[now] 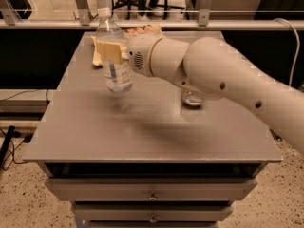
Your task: Place blue plastic bottle upright
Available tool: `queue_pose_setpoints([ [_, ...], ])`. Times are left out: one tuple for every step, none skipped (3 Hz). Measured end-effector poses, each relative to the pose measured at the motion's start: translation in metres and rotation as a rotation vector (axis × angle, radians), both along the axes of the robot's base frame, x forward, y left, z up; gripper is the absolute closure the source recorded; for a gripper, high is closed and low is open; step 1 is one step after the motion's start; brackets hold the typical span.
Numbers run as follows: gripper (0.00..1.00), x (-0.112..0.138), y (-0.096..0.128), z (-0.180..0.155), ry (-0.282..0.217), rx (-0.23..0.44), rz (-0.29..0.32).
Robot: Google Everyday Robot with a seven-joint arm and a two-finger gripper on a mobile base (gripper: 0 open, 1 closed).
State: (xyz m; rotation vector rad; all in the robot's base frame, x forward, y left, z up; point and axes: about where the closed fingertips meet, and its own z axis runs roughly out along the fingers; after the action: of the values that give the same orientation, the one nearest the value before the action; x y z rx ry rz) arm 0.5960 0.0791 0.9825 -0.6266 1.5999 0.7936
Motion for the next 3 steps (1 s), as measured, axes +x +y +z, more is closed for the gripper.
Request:
queue_pose_setpoints([
  [1.0,0.017,0.0,0.026,-0.195,0.045,-0.042],
  [1.0,0.016,0.015,0.034,-0.284,0.066,-0.043],
  [1.0,0.012,0.035,0.029,-0.317,0.075,-0.018],
])
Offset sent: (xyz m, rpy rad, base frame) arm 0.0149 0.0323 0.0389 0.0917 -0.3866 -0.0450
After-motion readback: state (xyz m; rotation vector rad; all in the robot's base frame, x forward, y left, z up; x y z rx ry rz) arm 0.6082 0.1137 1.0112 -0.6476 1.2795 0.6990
